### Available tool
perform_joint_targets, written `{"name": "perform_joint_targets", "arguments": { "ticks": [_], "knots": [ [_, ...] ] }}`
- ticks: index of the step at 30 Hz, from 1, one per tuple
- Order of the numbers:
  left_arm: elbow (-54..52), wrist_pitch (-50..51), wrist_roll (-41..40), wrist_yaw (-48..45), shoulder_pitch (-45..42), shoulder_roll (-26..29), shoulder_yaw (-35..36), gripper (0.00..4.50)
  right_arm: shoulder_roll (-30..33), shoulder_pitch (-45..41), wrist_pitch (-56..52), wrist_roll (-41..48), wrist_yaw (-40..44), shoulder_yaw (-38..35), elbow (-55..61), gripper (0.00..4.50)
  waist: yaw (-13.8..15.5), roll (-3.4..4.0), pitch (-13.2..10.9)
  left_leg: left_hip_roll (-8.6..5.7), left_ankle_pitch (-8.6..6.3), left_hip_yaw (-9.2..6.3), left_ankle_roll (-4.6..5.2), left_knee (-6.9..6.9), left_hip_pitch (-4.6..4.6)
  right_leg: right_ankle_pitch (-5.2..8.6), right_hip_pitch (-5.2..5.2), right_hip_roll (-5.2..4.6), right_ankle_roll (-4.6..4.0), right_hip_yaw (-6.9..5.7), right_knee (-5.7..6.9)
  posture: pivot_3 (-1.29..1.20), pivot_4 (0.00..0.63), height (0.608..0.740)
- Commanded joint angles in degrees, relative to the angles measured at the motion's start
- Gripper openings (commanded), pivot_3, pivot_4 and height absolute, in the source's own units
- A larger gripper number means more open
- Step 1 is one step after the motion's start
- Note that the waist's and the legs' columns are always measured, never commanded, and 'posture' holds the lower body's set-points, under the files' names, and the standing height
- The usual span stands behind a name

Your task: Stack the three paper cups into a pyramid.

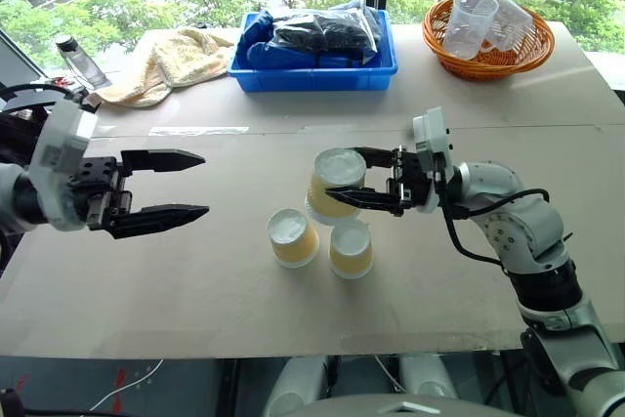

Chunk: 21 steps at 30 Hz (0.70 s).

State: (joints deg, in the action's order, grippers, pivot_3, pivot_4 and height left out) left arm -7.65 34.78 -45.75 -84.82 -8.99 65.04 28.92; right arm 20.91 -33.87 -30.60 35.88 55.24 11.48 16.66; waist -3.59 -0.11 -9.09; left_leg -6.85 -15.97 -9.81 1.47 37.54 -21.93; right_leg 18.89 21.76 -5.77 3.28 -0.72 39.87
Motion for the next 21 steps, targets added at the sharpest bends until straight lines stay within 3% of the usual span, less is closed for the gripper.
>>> {"name": "perform_joint_targets", "arguments": {
  "ticks": [1,10,21],
  "knots": [
    [-3.1,1.3,-2.5,-1.0,-0.3,1.7,2.6,4.5,-1.5,-1.8,-3.1,2.0,-1.1,1.0,2.7,1.96,0.0,0.0,0.0,0.0,0.0,0.0,0.0,-0.01,0.0,0.0,0.0,0.0,0.0,0.0,0.0,0.0,0.15,0.74],
    [-5.9,4.0,-5.3,-1.7,-0.7,2.6,3.7,4.5,-1.8,-2.4,-7.5,1.8,-1.0,3.0,3.1,1.96,-0.1,0.0,0.0,0.0,0.0,0.0,0.0,-0.03,0.01,0.0,0.01,0.0,0.0,0.0,0.0,0.0,0.15,0.74],
    [-5.7,4.4,-5.1,-2.7,-1.2,3.4,2.6,4.5,-2.2,-0.9,-4.7,-1.7,-0.5,4.2,2.0,1.96,0.0,0.0,0.0,0.0,0.0,0.01,0.0,-0.03,0.0,0.0,0.01,0.0,0.0,0.0,-0.01,0.0,0.15,0.74]
  ]
}}
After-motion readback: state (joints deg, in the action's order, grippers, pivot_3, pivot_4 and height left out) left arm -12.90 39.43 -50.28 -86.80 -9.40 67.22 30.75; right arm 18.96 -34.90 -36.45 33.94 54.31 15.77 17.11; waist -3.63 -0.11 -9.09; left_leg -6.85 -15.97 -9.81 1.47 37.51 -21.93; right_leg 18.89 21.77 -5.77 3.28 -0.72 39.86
